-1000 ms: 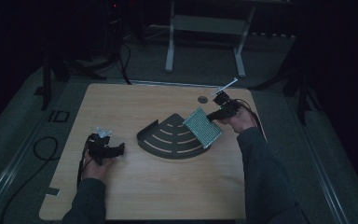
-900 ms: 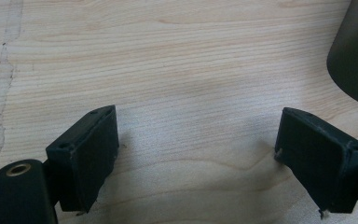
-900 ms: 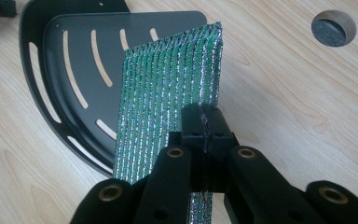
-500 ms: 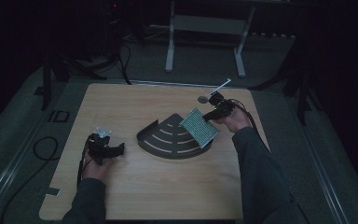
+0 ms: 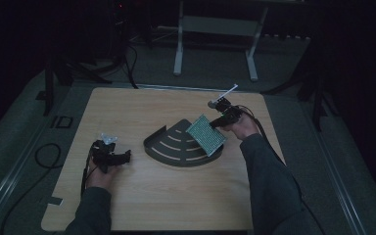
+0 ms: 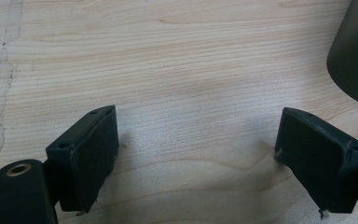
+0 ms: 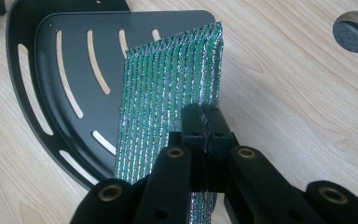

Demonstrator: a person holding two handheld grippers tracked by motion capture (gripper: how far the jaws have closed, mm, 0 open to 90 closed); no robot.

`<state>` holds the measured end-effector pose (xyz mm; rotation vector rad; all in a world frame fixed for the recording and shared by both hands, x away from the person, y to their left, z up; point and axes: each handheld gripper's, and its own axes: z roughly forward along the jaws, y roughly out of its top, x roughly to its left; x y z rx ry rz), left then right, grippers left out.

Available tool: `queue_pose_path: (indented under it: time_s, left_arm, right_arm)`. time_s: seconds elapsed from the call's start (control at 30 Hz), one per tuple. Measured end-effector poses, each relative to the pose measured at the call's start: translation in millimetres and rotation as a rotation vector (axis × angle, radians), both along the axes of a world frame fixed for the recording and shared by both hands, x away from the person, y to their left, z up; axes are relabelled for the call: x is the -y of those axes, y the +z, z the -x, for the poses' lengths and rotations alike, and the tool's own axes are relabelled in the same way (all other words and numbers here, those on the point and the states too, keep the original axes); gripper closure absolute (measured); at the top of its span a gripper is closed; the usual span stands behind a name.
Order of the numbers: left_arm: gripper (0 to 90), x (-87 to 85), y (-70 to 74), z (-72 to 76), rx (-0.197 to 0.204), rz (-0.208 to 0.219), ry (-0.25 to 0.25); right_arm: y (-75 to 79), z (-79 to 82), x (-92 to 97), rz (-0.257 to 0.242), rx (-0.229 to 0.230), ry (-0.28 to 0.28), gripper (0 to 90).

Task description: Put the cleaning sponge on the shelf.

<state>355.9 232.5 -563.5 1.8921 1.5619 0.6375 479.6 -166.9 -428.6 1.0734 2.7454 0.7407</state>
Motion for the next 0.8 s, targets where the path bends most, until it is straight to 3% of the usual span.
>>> queue_pose_path:
  time_s: [0.8]
  left_arm:
    - [13.7,0.0,0.0,-0.1,0.000,0.000,0.000]
  right_arm:
    - [-7.6,-1.5,-9.7,0.007,0.002,0.011,89.5]
